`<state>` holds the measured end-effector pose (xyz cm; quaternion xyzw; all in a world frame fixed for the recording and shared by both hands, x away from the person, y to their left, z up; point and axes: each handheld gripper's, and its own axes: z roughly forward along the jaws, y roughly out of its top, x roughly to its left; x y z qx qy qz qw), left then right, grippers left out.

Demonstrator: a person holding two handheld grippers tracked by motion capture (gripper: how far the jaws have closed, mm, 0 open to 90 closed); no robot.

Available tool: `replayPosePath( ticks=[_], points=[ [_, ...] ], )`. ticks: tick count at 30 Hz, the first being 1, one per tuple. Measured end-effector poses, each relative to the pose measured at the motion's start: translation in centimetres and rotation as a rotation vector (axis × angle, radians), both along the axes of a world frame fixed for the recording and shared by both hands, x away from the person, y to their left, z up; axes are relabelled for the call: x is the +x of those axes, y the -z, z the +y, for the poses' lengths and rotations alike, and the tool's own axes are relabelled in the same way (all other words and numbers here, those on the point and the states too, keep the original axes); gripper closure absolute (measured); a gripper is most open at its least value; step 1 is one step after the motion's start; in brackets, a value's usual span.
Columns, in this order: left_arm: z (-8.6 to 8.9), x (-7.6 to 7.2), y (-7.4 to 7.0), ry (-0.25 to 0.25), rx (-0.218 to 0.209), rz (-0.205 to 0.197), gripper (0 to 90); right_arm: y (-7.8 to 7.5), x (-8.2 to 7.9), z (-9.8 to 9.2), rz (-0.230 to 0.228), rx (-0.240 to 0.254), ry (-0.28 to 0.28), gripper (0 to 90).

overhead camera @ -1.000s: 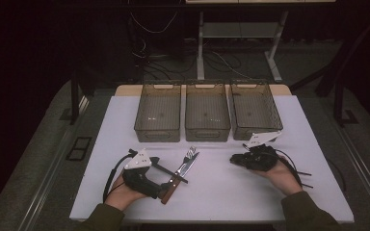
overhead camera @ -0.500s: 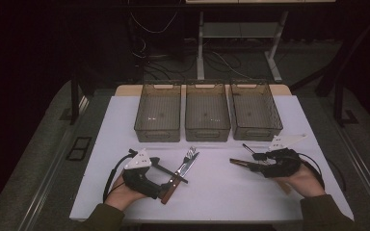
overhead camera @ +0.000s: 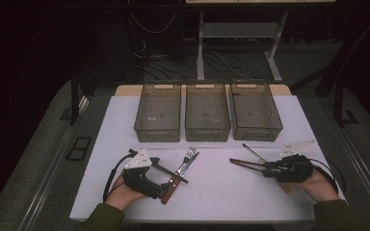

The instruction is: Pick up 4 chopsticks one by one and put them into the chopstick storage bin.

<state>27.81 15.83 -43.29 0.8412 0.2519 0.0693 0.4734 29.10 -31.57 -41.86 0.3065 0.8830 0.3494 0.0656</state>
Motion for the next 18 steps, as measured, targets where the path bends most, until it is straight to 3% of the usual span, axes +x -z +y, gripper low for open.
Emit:
replayPosePath(
  ticks=[5,18],
  points=[
    [0.0,0.0,0.0,0.004,0.002,-0.001,0.0,0.4,0.4,-0.1,-0.010,-0.030,-0.010,70.9],
    [-0.1,0.0,0.1,0.004,0.003,0.001,0.0,1.2,0.7,0.4,0.019,-0.088,-0.039,78.3]
  ],
)
